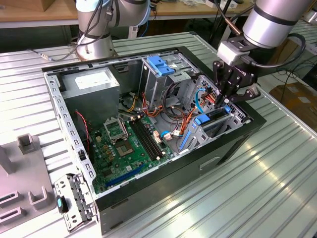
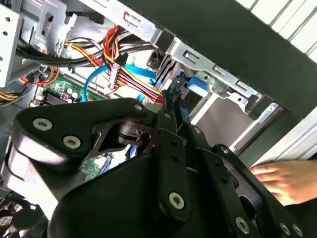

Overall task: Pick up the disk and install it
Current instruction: 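Insert the disk into the insertion slot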

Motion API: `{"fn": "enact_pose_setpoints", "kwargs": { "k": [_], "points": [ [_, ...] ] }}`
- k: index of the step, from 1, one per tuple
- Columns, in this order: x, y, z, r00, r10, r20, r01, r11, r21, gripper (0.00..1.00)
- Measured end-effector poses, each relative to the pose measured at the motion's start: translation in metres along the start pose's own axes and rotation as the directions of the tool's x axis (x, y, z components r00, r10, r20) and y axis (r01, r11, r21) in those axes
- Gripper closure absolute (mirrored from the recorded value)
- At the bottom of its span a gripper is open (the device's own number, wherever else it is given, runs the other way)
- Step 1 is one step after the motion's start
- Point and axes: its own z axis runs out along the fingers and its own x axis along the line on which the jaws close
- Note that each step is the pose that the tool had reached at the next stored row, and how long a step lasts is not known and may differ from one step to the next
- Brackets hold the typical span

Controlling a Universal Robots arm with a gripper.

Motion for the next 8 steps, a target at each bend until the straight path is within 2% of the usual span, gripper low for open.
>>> {"fn": "enact_pose_setpoints", "kwargs": {
  "k": [5, 8],
  "points": [
    [0.0059, 0.0001, 0.0005, 0.9999, 0.001, 0.0113, -0.001, 1.0, 0.0, 0.83],
    [0.0068, 0.0001, 0.0012, 0.9999, 0.001, 0.012, -0.001, 1.0, 0.0, 0.83]
  ]
}}
